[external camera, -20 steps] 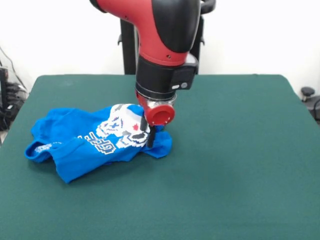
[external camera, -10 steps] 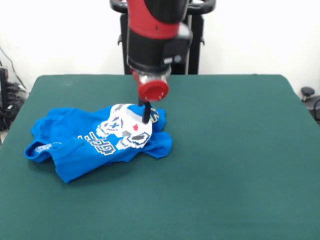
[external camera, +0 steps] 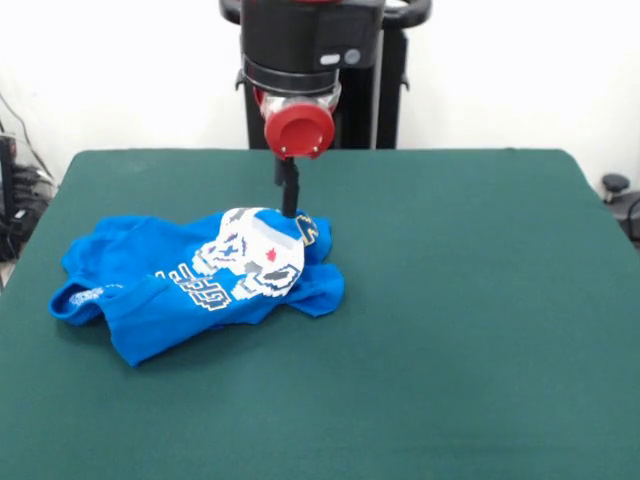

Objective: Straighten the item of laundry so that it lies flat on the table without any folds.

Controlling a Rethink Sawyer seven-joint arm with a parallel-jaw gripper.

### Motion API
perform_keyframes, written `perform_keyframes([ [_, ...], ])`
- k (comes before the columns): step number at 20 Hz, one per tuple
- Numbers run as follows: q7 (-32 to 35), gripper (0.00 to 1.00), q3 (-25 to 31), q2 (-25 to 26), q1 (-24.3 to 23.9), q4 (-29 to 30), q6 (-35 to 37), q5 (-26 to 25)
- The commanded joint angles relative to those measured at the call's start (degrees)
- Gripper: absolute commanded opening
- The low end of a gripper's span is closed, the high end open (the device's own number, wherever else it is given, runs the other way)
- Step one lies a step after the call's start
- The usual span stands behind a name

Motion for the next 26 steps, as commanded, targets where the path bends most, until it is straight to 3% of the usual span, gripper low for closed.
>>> perform_keyframes([
  [1,13.73,1.00,8.97,3.44,0.40,7.32,-5.45,5.54],
  [5,13.91,1.00,10.39,5.87,0.67,7.10,-11.09,7.36],
  [15,14.05,1.00,11.35,8.13,1.47,6.94,-14.70,10.30],
  [21,15.64,1.00,8.28,5.48,3.07,5.66,-2.76,9.85],
  [26,16.66,1.00,7.29,5.47,3.86,4.81,-0.54,9.61],
])
